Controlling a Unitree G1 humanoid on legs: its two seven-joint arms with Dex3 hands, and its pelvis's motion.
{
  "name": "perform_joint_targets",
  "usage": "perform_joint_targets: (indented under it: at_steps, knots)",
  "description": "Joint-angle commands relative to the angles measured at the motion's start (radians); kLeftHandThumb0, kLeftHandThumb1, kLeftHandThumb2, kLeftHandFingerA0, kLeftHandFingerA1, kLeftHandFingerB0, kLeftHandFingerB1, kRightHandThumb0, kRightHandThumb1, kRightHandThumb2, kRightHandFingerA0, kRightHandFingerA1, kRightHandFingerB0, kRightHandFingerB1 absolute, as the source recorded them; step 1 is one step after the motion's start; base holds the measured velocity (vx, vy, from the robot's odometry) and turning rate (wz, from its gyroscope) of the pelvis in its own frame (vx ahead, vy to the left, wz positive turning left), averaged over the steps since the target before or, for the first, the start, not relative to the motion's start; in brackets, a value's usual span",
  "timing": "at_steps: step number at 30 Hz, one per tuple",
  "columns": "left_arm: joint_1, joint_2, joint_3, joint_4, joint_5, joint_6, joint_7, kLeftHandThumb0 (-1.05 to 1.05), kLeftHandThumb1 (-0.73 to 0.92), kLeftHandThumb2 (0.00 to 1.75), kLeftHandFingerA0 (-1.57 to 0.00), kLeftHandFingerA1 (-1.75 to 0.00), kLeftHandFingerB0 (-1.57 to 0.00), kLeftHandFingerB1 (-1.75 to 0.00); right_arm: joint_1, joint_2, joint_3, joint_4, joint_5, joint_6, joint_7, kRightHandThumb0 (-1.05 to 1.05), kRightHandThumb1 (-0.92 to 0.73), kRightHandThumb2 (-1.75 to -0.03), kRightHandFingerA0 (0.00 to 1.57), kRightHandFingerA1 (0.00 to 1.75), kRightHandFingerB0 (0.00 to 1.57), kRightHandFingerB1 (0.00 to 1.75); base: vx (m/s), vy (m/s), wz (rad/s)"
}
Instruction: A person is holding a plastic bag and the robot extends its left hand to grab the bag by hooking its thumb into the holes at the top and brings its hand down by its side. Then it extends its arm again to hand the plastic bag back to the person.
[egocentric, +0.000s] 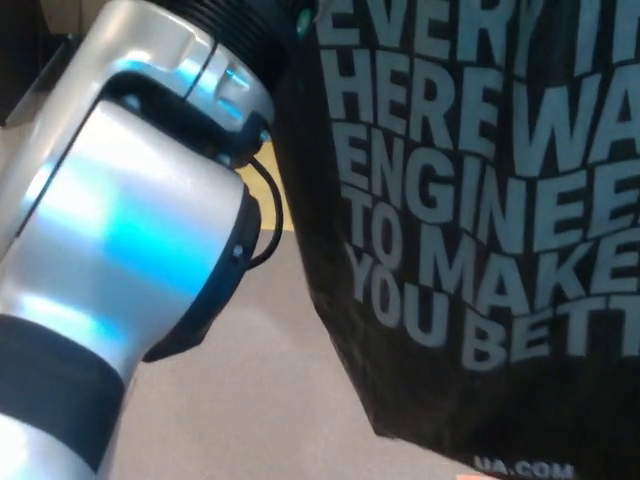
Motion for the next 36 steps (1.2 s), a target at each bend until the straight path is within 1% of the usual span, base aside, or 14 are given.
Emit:
perform_joint_targets:
  at_steps: [1,3,4,14,18,20,21,23,28,29,30,33,34,36]
  knots:
    - [0.081,-0.026,0.001,-0.084,-0.017,0.0,-0.011,-0.2,0.53,0.93,-1.25,-1.35,-0.83,-1.05,0.08,-0.004,0.013,0.005,-0.029,0.008,0.001,-0.56,-0.52,-0.79,0.42,0.53,0.05,0.27,0.0,0.0,0.0]
    - [0.112,-0.027,0.002,-0.116,-0.015,0.011,-0.019,-0.21,0.53,0.93,-1.25,-1.35,-0.83,-1.05,0.095,-0.001,0.014,0.004,-0.032,0.009,-0.002,-0.57,-0.53,-0.78,0.44,0.52,0.06,0.27,0.0,0.0,0.0]
    - [0.136,-0.03,0.002,-0.138,-0.012,0.022,-0.018,-0.18,0.68,0.65,-1.01,-1.71,-0.82,-1.16,0.107,0.002,0.008,0.003,-0.026,0.005,-0.001,-0.56,-0.53,-0.78,0.43,0.52,0.06,0.28,0.0,0.0,0.0]
    - [0.285,-0.02,-0.012,-0.287,0.016,0.06,-0.041,-0.19,0.64,0.59,-0.99,-1.71,-0.81,-1.22,0.185,0.016,0.011,0.0,-0.036,-0.012,0.002,-0.5,-0.65,-0.59,0.32,0.38,0.07,0.25,0.0,0.0,0.0]
    - [0.346,-0.018,-0.009,-0.339,0.012,0.07,-0.066,-0.32,0.54,0.62,-1.03,-1.65,-0.95,-0.7,0.207,0.02,-0.001,0.001,-0.024,-0.008,0.009,-0.48,-0.63,-0.62,0.24,0.36,0.09,0.21,0.0,0.0,0.0]
    - [0.378,-0.013,-0.013,-0.373,0.018,0.094,-0.093,-0.32,0.63,0.61,-0.89,-1.41,-0.67,-0.45,0.211,0.022,-0.004,0.001,-0.023,-0.008,0.016,-0.3,-0.52,-1.01,0.0,0.49,0.0,0.49,0.0,0.0,0.0]
    - [0.4,-0.015,-0.016,-0.398,0.025,0.134,-0.126,-0.74,0.52,0.85,-0.24,-0.47,-0.02,-0.21,0.212,0.022,0.005,0.001,-0.033,-0.004,0.015,-0.32,-0.51,-1.01,0.0,0.49,0.0,0.49,0.0,0.0,0.0]
    - [0.446,-0.019,-0.021,-0.453,0.028,0.209,-0.204,-0.91,0.55,0.89,-0.07,-0.12,0.0,0.0,0.217,0.021,0.025,0.002,-0.052,0.0,0.016,-0.52,-0.64,-0.63,0.14,0.33,0.06,0.18,0.0,0.0,0.0]
    - [0.554,0.006,-0.025,-0.603,-0.005,0.274,-0.388,-0.91,0.51,0.92,0.0,0.0,0.0,-0.03,0.226,0.018,0.048,0.003,-0.069,0.0,0.019,-0.53,-0.65,-0.62,0.16,0.33,0.06,0.19,0.0,0.0,0.0]
    - [0.609,0.024,-0.023,-0.659,-0.037,0.27,-0.446,-0.94,0.58,0.58,0.0,0.0,0.0,0.0,0.227,0.018,0.056,0.003,-0.076,0.0,0.018,-0.32,-0.51,-1.01,0.0,0.48,0.0,0.49,0.0,0.0,0.0]
    - [0.651,0.04,-0.022,-0.693,-0.048,0.261,-0.467,-0.95,0.57,0.58,0.0,0.0,0.0,0.0,0.228,0.018,0.058,0.004,-0.076,-0.002,0.019,-0.53,-0.65,-0.62,0.16,0.33,0.06,0.19,0.0,0.0,0.0]
    - [0.729,0.074,-0.02,-0.779,-0.024,0.281,-0.508,-0.93,0.6,0.58,0.0,0.0,0.0,0.0,0.23,0.021,0.062,0.004,-0.078,-0.003,0.018,-0.53,-0.65,-0.63,0.17,0.33,0.06,0.2,0.0,0.0,0.0]
    - [0.766,0.087,-0.016,-0.812,-0.015,0.284,-0.509,-0.94,0.59,0.58,0.0,0.0,0.0,0.0,0.232,0.019,0.07,0.004,-0.085,-0.004,0.018,-0.33,-0.49,-1.01,0.0,0.48,0.0,0.49,0.0,0.0,0.0]
    - [0.839,0.116,-0.005,-0.865,-0.02,0.264,-0.508,-0.95,0.59,0.6,0.0,-0.05,0.0,0.0,0.234,0.018,0.063,0.004,-0.076,0.0,0.021,-0.53,-0.64,-0.63,0.16,0.33,0.06,0.2,0.0,0.0,0.0]
